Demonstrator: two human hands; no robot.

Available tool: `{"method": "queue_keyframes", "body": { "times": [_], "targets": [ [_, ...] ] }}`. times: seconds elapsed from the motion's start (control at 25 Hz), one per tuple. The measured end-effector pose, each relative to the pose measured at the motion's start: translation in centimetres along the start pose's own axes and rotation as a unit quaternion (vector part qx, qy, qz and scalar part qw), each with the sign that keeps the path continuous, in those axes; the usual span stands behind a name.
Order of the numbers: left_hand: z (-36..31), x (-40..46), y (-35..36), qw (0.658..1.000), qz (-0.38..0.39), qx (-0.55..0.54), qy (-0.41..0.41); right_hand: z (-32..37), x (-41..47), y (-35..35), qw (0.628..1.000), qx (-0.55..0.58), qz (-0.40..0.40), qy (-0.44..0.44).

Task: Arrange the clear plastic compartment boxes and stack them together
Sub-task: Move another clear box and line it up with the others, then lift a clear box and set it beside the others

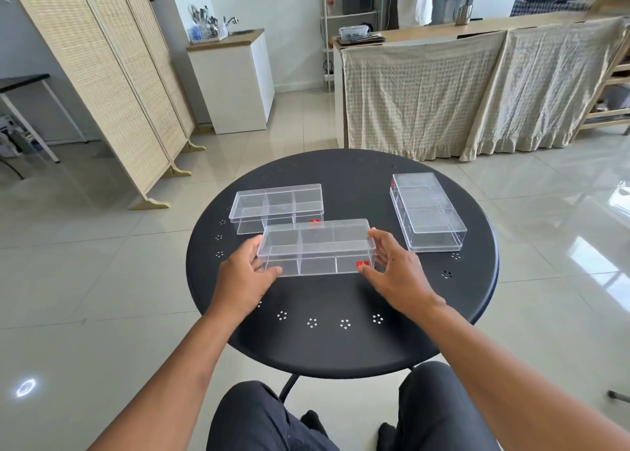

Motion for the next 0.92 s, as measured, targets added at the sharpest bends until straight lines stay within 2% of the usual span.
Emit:
{"method": "queue_keyframes", "body": {
  "times": [0.2, 0.32, 0.4, 0.48, 0.56, 0.64, 0.8, 0.92],
  "targets": [
    [-0.7, -1.2, -0.3, 0.998, -0.01, 0.057, 0.003, -0.3, -0.3, -0.3, 1.0, -0.004, 0.011, 0.028],
    [-3.5, -2.2, -1.2, 0.986, -0.058, 0.142, 0.059, 0.7, -0.6, -1.5, 0.999, 0.024, -0.011, 0.035],
    [-6.8, -2.5, -1.9, 0.974, -0.101, 0.167, 0.12, 2.2, -0.9, -3.9, 0.996, 0.034, -0.081, 0.024],
    [-10.2, -1.5, -1.7, 0.971, -0.109, 0.152, 0.15, 3.9, -1.4, -7.7, 0.982, 0.027, -0.185, -0.002],
    [-13.2, 0.6, 0.1, 0.975, -0.082, 0.131, 0.161, 4.5, -1.5, -11.2, 0.965, 0.002, -0.262, -0.004],
    [-16.5, 3.1, 3.0, 0.975, -0.045, 0.111, 0.185, 3.4, -0.4, -13.7, 0.955, -0.03, -0.293, 0.031],
    [-22.6, 8.0, 10.5, 0.969, 0.033, 0.124, 0.21, -0.4, 2.7, -15.1, 0.951, -0.097, -0.258, 0.141],
    [-26.3, 12.0, 15.4, 0.962, 0.078, 0.167, 0.201, -2.5, 4.4, -15.6, 0.963, -0.129, -0.184, 0.15]
  ]
}}
Point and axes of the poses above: each hand's wrist, its own x-axis towards the middle knuckle, its own y-axis out of the palm, z = x × y, the point moved 9 cm from there along x, towards the middle knuckle, and after that the axes turned 15 degrees about x, right-handed, at the moved point
